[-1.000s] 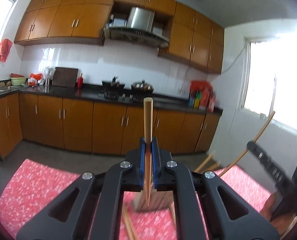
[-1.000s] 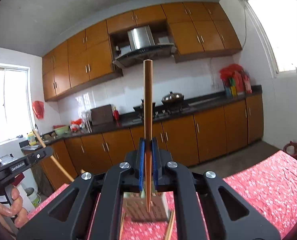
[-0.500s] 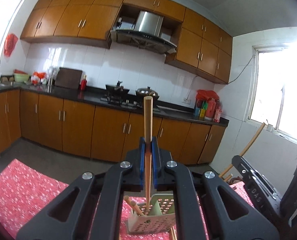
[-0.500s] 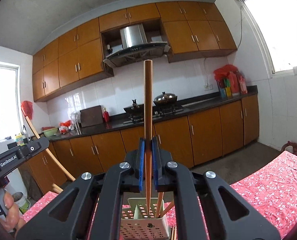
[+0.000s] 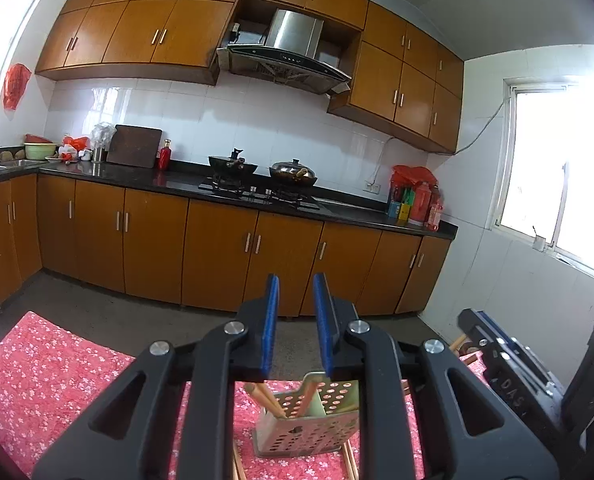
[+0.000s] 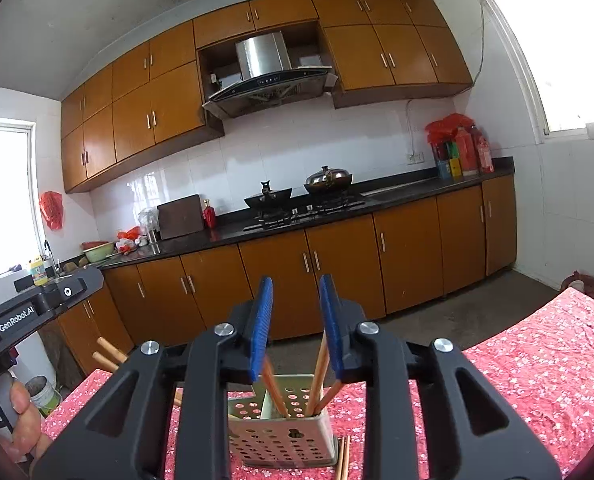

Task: Organize utensils
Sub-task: 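Lower the chopsticks into the holder and open both grippers, then withdraw both grippers and move toward the remaining chopsticks on the tablecloth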

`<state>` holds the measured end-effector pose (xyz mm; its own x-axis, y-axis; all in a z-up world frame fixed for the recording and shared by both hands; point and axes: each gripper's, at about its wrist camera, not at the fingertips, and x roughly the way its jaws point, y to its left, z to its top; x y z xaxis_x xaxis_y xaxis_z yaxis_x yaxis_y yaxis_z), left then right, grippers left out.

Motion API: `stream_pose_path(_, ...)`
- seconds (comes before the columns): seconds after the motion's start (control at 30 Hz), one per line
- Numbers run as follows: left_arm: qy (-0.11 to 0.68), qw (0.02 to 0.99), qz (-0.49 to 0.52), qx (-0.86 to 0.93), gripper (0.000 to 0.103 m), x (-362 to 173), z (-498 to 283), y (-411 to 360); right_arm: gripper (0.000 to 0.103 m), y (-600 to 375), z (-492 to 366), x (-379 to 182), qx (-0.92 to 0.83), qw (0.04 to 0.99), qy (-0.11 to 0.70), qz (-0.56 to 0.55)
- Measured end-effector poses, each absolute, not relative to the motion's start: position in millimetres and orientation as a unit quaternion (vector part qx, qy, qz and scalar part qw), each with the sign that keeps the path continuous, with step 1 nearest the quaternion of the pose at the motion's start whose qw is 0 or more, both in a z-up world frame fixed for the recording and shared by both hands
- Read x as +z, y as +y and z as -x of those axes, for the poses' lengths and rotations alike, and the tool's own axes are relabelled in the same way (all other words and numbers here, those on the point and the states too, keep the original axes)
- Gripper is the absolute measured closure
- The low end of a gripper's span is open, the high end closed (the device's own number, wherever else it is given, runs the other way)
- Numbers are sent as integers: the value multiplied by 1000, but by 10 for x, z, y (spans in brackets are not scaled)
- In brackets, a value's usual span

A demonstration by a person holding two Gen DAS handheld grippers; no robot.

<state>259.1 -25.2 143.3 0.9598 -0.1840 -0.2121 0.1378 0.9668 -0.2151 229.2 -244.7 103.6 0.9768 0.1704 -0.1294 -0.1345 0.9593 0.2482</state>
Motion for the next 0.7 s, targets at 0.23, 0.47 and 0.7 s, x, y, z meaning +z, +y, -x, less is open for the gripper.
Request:
stream_pose_path(0.23, 116, 986, 99, -64, 80, 1515, -2273, -59, 77, -2632, -1979, 1106, 56, 989, 82, -111)
stream_pose_path(0.47, 161, 983, 82, -23, 75, 1143, -1815, 333, 77, -2930, -1854, 429, 19, 971, 208, -118)
stream_pose_path(0.7, 301, 950, 75, 14, 75, 184, -1809, 624, 80, -2763, -2060, -687, 90, 894, 410, -156)
